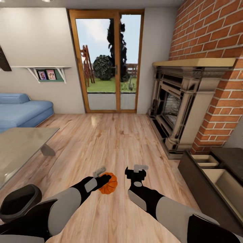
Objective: Place each of the two pumpkins and all three candles from the living room inside a cabinet in the living room (use any cabinet), then make sure every cabinet is closed, and position the cauldron so it is next to a table in the living room.
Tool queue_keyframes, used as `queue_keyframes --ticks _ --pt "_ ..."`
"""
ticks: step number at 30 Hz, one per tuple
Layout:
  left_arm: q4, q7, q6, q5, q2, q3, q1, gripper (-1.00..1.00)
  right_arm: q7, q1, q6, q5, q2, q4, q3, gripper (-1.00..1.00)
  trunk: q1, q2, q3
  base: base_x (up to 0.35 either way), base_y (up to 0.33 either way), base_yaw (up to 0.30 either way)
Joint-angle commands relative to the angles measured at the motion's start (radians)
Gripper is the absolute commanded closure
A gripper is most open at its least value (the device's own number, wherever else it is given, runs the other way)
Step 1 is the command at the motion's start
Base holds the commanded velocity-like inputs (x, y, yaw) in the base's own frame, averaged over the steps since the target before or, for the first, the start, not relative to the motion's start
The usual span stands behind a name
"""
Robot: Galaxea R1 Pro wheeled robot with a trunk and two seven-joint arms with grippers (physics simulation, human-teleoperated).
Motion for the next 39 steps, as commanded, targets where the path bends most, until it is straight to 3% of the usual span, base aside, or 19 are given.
queue_keyframes --ticks 1,10,39 --pt "-0.002 0.003 0.006 0.011 0.0 0.001 0.0 1.0 -0.005 -0.002 -0.006 -0.01 0.0 -0.001 0.008 -1.0 -0.001 -0.001 -0.001 -0.33 0.0 0.0" --pt "-0.002 0.003 0.006 0.011 0.0 0.002 0.0 1.0 -0.005 -0.002 -0.006 -0.01 0.0 -0.001 0.009 -1.0 -0.001 -0.001 -0.001 -0.254 0.0 0.0" --pt "-0.002 0.003 0.006 0.011 -0.002 0.001 0.0 1.0 -0.005 0.0 -0.008 -0.01 0.0 -0.002 0.009 -1.0 -0.001 -0.001 0.037 -0.021 0.0 0.103"
